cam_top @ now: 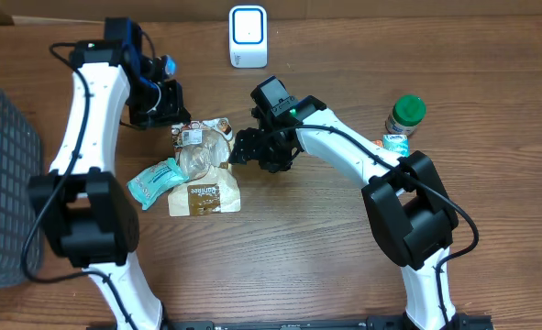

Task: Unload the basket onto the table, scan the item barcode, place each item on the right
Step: 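Reach both grippers to the mushroom bag and grasp its edges, then lift the mushroom bag with the right gripper, releasing the left, then hold the mushroom bag in front of the scanner window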

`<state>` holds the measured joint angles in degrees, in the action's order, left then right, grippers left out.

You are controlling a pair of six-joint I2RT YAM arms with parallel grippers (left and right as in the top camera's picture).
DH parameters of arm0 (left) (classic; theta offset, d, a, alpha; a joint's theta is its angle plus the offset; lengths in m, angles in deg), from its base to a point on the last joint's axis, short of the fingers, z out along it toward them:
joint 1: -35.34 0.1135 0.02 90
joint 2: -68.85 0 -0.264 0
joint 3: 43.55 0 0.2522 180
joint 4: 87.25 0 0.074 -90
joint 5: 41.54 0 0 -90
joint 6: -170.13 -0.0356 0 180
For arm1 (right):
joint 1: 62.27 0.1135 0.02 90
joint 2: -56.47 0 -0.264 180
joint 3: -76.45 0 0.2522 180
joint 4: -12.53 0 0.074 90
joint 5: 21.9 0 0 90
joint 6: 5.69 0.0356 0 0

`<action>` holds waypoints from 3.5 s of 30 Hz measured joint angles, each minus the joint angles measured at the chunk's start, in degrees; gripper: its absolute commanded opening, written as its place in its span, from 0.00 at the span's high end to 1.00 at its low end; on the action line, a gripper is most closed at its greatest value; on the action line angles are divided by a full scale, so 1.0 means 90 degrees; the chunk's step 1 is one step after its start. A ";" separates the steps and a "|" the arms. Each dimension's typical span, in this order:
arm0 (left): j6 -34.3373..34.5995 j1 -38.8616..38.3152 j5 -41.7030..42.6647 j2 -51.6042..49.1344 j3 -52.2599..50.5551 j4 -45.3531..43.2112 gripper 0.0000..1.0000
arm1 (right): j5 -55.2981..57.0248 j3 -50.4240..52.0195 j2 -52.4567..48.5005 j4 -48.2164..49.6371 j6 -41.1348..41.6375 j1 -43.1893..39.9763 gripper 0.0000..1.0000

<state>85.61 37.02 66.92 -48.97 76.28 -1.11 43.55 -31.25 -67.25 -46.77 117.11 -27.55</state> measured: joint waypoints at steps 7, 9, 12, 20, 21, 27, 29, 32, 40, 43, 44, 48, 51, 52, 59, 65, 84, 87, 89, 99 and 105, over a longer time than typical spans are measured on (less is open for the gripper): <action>-0.0464 -0.0199 -0.0005 -0.1010 -0.0002 0.0692 0.96 | -0.0078 0.0000 0.0000 -0.0002 0.0024 0.0022 0.26; -0.0532 -0.0180 -0.0097 -0.1129 -0.0007 0.0765 0.96 | -0.0080 0.0000 0.0000 0.0005 0.0024 0.0022 0.26; -0.0551 -0.0175 -0.0236 -0.1137 -0.0063 0.0554 0.96 | -0.0080 0.0000 0.0000 0.0097 0.0027 0.0024 0.26; -0.0214 -0.0146 -0.0449 -0.1086 -0.0925 -0.0639 0.96 | -0.0078 0.0000 0.0000 0.0211 0.0034 0.0024 0.31; -0.0138 -0.0141 -0.0415 -0.1035 -0.1022 -0.0758 0.96 | -0.0078 0.0000 0.0000 0.0236 0.0027 0.0022 0.31; 0.0165 -0.0119 -0.0265 -0.0729 -0.1603 -0.1370 0.96 | 0.0083 0.0024 0.0000 0.0347 0.0165 0.0024 0.35; 0.0216 -0.0090 -0.0187 -0.0653 -0.1792 -0.1523 0.96 | 0.0119 0.0070 0.0000 0.0444 0.0223 0.0032 0.35; 0.0257 -0.0056 -0.0075 -0.0585 -0.1989 -0.1630 0.96 | 0.0083 0.0163 -0.0007 0.0571 0.0284 0.0044 0.36; 0.0257 -0.0056 0.0206 -0.0576 -0.2118 -0.1644 0.96 | -0.1073 0.0403 -0.0432 0.1056 0.0362 0.0151 0.36; 0.0257 -0.0056 0.0316 -0.0576 -0.2149 -0.1644 0.96 | -0.1307 0.0403 -0.0525 0.1307 0.0454 0.0270 0.36; 0.0257 -0.0056 0.0335 -0.0576 -0.2157 -0.1644 0.96 | -0.1370 0.0403 -0.0556 0.1411 0.0529 0.0330 0.38; 0.0257 -0.0056 0.0362 -0.0576 -0.2166 -0.1642 0.96 | -0.1474 0.0403 -0.0665 0.1693 0.0826 0.0549 0.63; 0.0257 -0.0056 0.0367 -0.0578 -0.2169 -0.1639 0.96 | -0.1508 0.0403 -0.0770 0.1724 0.0933 0.0563 0.73; 0.0257 -0.0056 0.0367 -0.0578 -0.2169 -0.1639 0.96 | -0.1511 0.0403 -0.0784 0.1724 0.0947 0.0561 0.75; 0.0257 -0.0063 0.0459 -0.0588 -0.2191 -0.1620 0.96 | -0.1690 0.0403 -0.0797 0.1423 0.0799 0.0340 0.94; 0.0279 -0.0063 0.0522 -0.0712 -0.1938 -0.1154 0.96 | -0.2290 0.0406 -0.0833 0.1115 0.0053 -0.0197 0.96; 0.0080 0.0117 -0.0323 0.0668 0.1613 0.1336 0.70 | -0.2344 0.0486 0.1649 -0.0265 -0.2443 -0.0814 0.96; 0.0240 0.0117 -0.0442 0.0636 0.1542 0.1360 0.66 | -0.2348 0.0486 0.2497 -0.0369 -0.2812 -0.0857 0.96; 0.0376 0.0117 -0.0580 0.0573 0.1387 0.1341 0.59 | -0.2356 0.0486 0.2997 -0.0495 -0.3011 -0.0952 0.96; 0.0748 0.0117 -0.0918 0.0469 0.0206 0.0704 0.02 | -0.2365 0.0486 0.4099 -0.1066 -0.3767 -0.1557 0.96; 0.0733 0.0119 -0.1134 0.0464 -0.0245 0.0430 0.00 | -0.2242 0.0486 0.4099 -0.0950 -0.3881 -0.1554 0.96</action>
<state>92.21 38.09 56.71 -44.79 74.07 2.76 23.37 -26.87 -30.36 -55.31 82.18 -41.54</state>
